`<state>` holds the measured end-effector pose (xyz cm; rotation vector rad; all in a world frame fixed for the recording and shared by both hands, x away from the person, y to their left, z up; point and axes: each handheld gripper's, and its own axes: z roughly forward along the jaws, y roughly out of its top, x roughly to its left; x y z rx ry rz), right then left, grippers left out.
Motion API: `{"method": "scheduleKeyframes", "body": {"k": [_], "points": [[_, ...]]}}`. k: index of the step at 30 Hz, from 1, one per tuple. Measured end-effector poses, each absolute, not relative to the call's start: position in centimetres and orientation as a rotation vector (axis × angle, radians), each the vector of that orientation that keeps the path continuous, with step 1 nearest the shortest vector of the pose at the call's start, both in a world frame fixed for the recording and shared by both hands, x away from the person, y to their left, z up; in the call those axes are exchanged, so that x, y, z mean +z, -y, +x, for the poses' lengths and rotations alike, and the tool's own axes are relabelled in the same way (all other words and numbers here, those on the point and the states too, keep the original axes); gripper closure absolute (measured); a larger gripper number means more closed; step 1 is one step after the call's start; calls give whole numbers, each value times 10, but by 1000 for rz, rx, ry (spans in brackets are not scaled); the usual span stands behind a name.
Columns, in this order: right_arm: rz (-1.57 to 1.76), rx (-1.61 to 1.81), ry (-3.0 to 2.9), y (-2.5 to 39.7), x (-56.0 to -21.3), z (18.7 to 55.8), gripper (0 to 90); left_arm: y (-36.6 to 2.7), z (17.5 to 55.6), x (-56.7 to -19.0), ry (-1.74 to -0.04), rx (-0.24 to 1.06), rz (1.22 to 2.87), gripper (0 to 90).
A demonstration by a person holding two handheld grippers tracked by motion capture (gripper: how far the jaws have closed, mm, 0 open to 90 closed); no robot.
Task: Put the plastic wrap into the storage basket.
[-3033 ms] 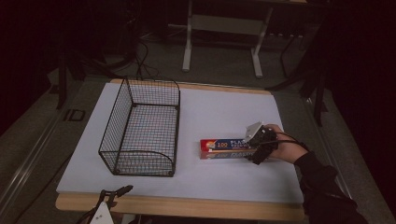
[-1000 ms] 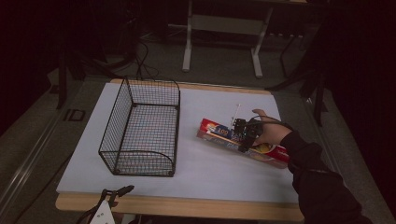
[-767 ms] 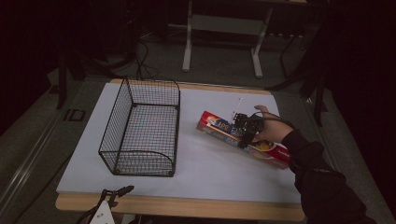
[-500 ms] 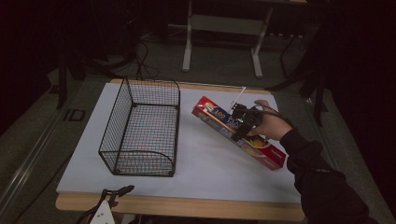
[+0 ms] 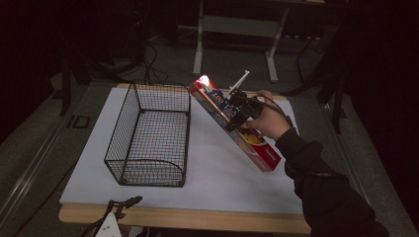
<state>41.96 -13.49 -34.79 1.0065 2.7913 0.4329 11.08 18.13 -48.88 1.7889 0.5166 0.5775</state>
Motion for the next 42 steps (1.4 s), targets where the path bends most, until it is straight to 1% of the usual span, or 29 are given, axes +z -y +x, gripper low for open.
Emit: {"method": "scheduleKeyframes", "body": {"k": [22,28,35,40,42], "points": [[1037,668,-2616,42,-290,412,388,-177,112,-490,-500,565,1807,1],[1048,784,-2594,10,-278,407,388,-180,111,-489,-502,568,1796,1],[1046,866,-2558,-23,-275,406,389,-181,110,-489,-495,567,1797,1],[1085,918,-2533,-37,-280,406,389,-181,110,-489,-493,566,1797,1],[1100,946,-2523,-49,-289,406,389,-181,110,-489,-490,564,1791,1]]}}
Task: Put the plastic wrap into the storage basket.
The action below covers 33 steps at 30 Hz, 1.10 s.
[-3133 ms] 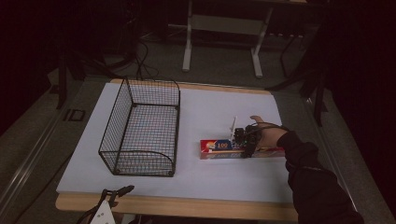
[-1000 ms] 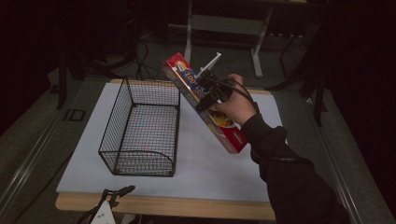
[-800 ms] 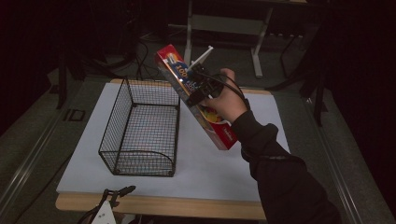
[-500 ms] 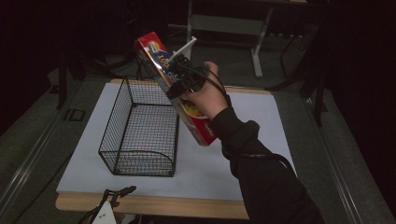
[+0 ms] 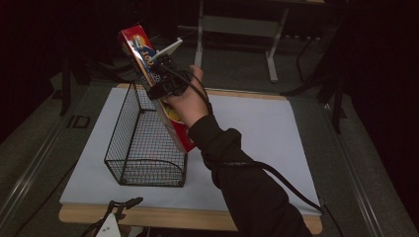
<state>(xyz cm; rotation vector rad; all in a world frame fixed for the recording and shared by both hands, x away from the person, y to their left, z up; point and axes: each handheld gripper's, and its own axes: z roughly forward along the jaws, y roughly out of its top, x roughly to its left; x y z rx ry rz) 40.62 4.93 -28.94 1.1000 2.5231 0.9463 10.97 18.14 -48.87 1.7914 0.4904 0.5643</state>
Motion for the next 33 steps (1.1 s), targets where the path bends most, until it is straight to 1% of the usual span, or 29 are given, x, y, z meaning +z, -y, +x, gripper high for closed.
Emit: {"method": "scheduleKeyframes", "body": {"k": [11,12,21,33], "points": [[1176,1018,-2527,-73,-325,408,389,-182,109,-489,-486,559,1790,1],[1198,1009,-2534,-76,-337,410,389,-182,109,-489,-485,558,1790,1],[1294,951,-2490,-79,-379,419,389,-182,109,-489,-479,553,1792,1],[1371,857,-2464,-81,-415,428,389,-183,108,-488,-479,545,1787,1]]}}
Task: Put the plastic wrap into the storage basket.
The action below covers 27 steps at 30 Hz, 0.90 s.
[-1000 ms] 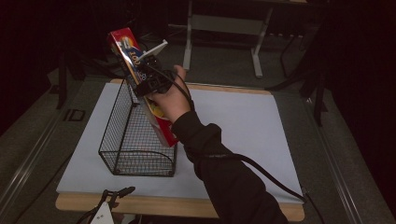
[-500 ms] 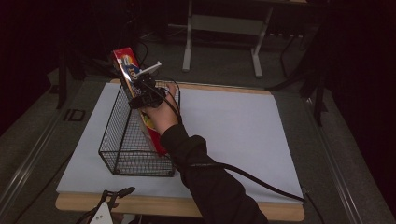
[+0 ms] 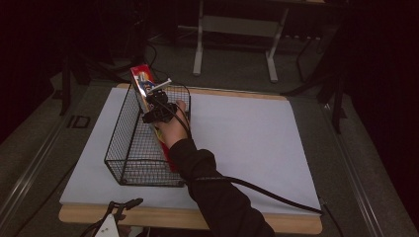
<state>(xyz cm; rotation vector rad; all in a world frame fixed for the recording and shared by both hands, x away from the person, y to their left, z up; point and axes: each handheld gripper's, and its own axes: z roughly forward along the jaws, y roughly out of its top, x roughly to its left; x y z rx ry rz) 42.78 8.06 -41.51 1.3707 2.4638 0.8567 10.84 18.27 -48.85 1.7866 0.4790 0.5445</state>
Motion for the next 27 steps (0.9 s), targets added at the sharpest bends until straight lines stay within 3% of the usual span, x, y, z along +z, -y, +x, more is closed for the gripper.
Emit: {"method": "scheduleKeyframes", "body": {"k": [27], "points": [[1349,849,-2476,-86,-432,431,383,-182,109,-489,-473,538,1799,1]]}}
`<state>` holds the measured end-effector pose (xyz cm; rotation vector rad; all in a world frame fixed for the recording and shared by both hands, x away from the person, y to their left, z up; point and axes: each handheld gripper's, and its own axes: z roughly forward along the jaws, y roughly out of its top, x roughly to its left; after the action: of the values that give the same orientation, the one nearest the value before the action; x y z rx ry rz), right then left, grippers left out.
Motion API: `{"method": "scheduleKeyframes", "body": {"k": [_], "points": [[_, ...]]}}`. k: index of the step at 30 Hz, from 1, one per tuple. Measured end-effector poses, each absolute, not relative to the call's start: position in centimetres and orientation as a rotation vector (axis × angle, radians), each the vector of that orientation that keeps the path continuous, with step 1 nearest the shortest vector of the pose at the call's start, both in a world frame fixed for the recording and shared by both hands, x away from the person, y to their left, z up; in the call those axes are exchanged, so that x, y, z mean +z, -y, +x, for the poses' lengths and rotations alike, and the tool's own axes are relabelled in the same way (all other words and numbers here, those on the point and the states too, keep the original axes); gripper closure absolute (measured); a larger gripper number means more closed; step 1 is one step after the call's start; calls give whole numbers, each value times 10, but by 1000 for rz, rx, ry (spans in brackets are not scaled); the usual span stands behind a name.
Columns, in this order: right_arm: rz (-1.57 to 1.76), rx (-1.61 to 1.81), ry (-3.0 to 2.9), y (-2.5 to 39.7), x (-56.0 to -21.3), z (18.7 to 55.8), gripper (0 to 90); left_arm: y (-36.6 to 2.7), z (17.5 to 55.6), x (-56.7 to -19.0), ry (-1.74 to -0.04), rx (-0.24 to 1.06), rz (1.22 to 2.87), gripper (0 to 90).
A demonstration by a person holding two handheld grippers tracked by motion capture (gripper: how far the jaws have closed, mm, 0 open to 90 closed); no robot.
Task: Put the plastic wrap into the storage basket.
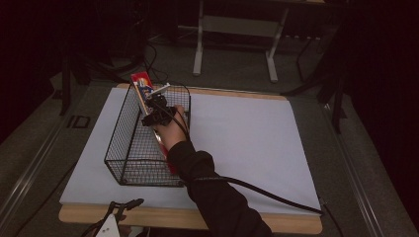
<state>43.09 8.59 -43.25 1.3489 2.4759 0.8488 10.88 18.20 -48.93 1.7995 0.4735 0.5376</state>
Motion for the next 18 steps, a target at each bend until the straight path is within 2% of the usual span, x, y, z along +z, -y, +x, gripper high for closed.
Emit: {"method": "scheduleKeyframes", "body": {"k": [9,14,18], "points": [[1340,842,-2499,-87,-432,431,368,-182,109,-489,-475,538,1803,1],[1353,897,-2518,-83,-427,431,282,-182,109,-489,-476,536,1803,1],[1304,939,-2535,-79,-418,429,177,-182,109,-490,-476,535,1804,1]]}}
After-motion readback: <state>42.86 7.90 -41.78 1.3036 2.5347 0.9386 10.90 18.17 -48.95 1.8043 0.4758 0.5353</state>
